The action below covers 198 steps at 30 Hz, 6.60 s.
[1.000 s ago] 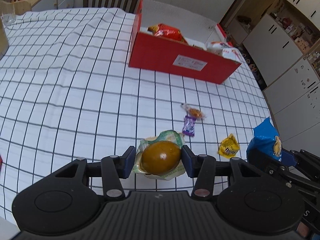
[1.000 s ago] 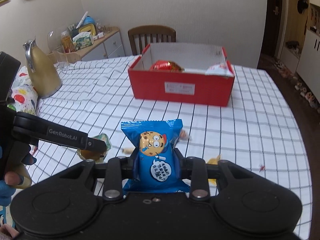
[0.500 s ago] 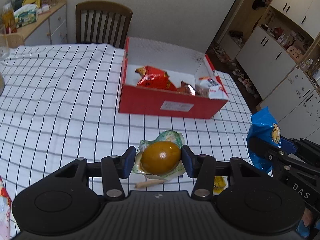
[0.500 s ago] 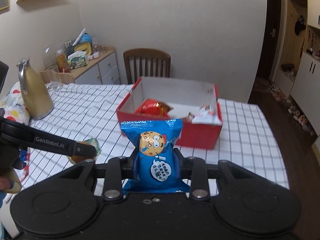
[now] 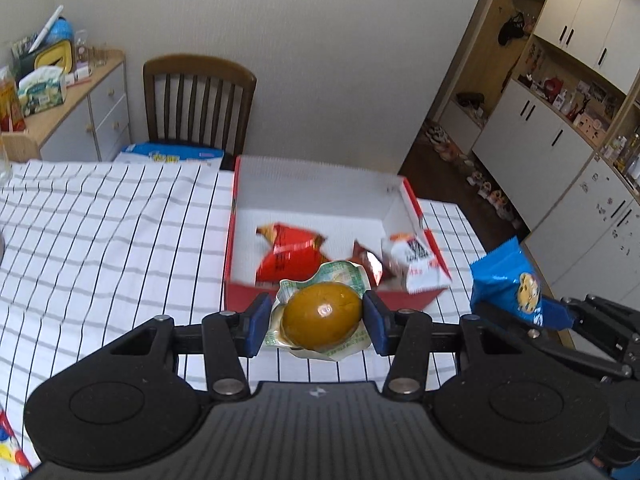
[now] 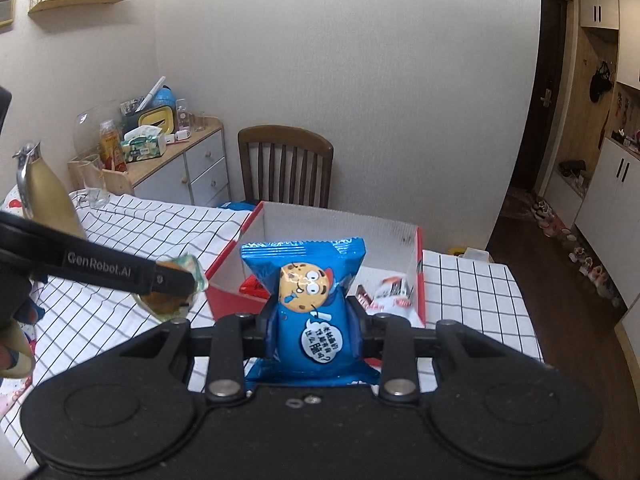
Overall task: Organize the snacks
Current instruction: 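Lower the egg and cookie packet into the red box and open both tools, then withdraw both tools from the box toward the remaining snacks, then grasp the sausage stick with the left tool while the right tool grasps the yellow M&M's bag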
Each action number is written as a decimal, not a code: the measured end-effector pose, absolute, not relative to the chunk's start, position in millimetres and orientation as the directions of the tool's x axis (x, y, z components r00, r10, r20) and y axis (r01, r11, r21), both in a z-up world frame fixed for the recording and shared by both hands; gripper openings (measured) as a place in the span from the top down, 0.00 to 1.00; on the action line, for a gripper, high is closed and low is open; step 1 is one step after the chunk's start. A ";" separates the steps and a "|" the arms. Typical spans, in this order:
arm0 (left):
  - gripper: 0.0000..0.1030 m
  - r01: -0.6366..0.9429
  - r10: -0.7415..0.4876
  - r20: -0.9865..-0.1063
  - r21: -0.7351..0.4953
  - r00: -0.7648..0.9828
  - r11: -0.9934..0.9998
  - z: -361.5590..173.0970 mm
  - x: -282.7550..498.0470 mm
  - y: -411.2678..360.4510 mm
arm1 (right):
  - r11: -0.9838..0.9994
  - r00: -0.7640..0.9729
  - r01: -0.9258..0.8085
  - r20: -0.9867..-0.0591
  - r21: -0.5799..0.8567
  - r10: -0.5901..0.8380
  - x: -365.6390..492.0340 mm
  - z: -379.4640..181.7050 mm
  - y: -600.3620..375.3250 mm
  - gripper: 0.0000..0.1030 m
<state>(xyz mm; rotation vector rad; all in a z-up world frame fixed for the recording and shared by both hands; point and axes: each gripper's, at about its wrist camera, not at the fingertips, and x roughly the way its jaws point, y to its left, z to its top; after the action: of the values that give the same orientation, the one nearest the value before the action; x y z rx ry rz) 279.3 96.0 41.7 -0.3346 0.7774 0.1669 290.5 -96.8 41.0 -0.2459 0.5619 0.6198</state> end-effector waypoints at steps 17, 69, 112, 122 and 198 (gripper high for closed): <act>0.53 -0.282 0.082 -0.699 -0.175 0.710 0.943 38.7 359.5 101.5 | 0.796 0.685 -0.597 -0.578 -0.097 0.443 365.6 34.5 -74.7 0.70; 0.32 -0.348 0.189 -0.792 -0.032 0.581 0.937 -37.1 423.4 125.8 | 0.777 0.564 -0.622 -0.741 -0.093 0.363 436.1 -43.3 -18.2 0.48; 0.24 -0.204 0.121 -0.641 -0.056 0.758 0.977 52.6 246.8 77.7 | 0.818 0.653 -0.575 -0.605 -0.004 0.456 292.2 44.3 -94.4 0.12; 0.24 -0.160 0.065 -0.622 -0.098 0.781 0.982 41.9 205.0 64.8 | 0.823 0.663 -0.569 -0.588 0.008 0.464 244.1 38.2 -121.7 0.00; 0.80 0.401 -0.182 -0.887 0.003 0.423 0.916 -156.0 249.3 30.8 | 0.895 0.510 -0.434 -0.793 0.097 0.334 266.8 -146.8 -167.1 0.42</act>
<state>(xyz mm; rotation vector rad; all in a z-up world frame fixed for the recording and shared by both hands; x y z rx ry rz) 249.3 30.8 -156.0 0.2282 1.0748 -0.3688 266.8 -167.1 -146.8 -0.1191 0.9267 0.4636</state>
